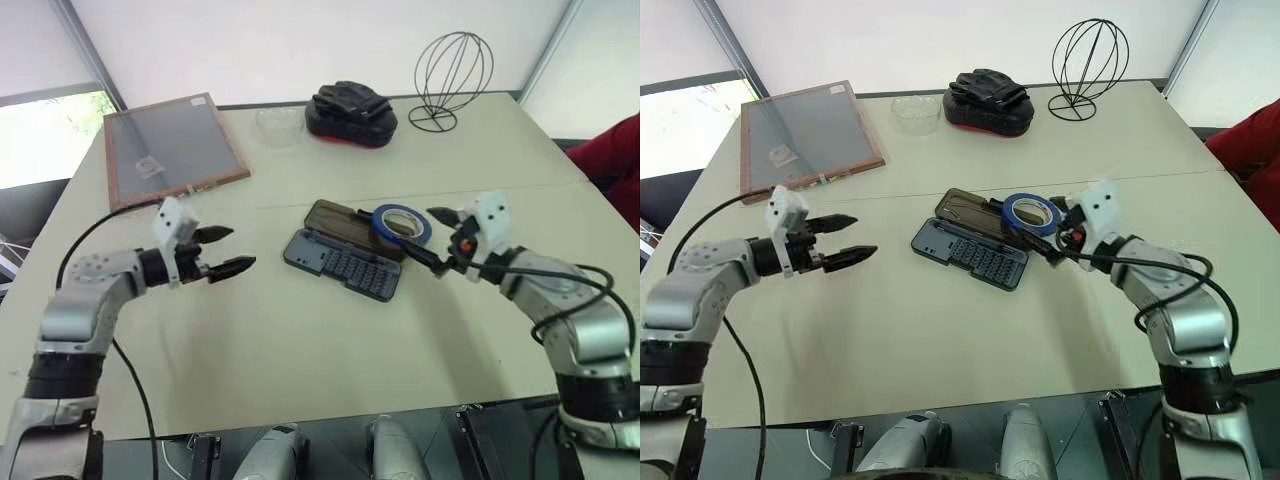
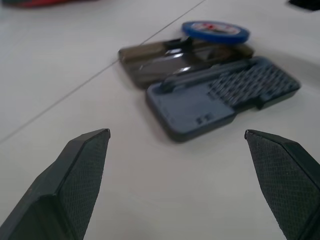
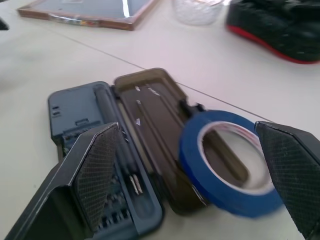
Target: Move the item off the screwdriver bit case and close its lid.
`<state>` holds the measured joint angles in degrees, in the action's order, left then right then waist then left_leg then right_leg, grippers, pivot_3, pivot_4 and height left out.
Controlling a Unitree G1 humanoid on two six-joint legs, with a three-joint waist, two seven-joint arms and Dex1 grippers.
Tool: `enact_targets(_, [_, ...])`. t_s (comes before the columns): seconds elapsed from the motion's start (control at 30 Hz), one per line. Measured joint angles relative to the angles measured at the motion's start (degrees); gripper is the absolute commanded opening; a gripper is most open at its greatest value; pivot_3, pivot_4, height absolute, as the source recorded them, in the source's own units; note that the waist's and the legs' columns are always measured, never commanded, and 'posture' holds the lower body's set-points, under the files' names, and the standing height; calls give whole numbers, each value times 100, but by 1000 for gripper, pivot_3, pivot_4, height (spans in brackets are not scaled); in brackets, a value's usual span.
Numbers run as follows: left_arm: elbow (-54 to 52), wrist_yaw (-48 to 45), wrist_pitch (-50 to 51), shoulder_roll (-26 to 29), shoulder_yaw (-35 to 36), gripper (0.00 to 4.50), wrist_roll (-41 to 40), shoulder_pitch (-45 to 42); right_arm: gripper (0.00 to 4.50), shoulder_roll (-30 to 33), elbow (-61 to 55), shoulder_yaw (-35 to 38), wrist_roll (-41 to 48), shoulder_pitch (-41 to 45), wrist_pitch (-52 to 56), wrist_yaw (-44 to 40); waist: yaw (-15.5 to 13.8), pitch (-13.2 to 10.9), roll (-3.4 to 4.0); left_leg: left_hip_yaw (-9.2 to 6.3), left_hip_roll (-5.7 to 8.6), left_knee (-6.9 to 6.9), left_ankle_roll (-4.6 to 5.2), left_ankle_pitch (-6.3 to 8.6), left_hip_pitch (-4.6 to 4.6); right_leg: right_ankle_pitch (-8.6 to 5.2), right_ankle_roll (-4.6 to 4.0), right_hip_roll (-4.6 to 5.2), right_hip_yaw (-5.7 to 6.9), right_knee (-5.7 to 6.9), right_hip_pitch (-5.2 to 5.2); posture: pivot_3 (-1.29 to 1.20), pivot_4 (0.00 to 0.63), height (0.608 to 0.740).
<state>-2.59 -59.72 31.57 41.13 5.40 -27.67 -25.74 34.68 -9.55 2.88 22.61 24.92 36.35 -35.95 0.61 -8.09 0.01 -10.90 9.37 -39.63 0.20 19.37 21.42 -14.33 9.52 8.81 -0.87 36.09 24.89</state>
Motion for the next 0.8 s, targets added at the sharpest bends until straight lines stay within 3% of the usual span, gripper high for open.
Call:
enact_targets(0.27, [-402, 107, 292, -133, -1, 4500, -266, -190, 4474, -172, 1934, -625, -447, 909, -38, -422, 32, 0, 0, 6, -5, 17, -1, -1, 0, 0, 0, 0, 0, 2, 15, 0, 150, 740])
enact_targets(0.47, [-713, 430, 319, -211, 37, 4500, -339, 131, 4474, -262, 2669, -765, -723, 1262, -253, -664, 40, 0, 0, 11, -8, 23, -2, -1, 0, 0, 0, -2, 0, 3, 22, 0, 150, 740])
enact_targets(0.57, [-779, 577, 308, -234, 56, 4500, -339, 296, 3701, -363, 3020, -889, -924, 1478, -334, -720, 45, 0, 0, 13, -9, 23, -2, -1, -1, 0, -1, -2, -1, 3, 22, 0, 150, 740])
enact_targets(0.73, [-827, 717, 286, -247, 59, 4500, -339, 364, 1225, -437, 3333, -1035, -1159, 1599, -461, -869, 24, 0, 0, 13, -9, 23, -2, -1, 0, 1, -1, -2, -1, 3, 22, 0, 150, 740])
enact_targets(0.8, [-837, 755, 285, -248, 59, 4500, -339, 367, 510, -436, 3346, -1043, -1230, 1611, -468, -934, 26, 0, 0, 12, -9, 23, -2, -1, 0, 1, -1, -2, -1, 3, 22, 0, 150, 740])
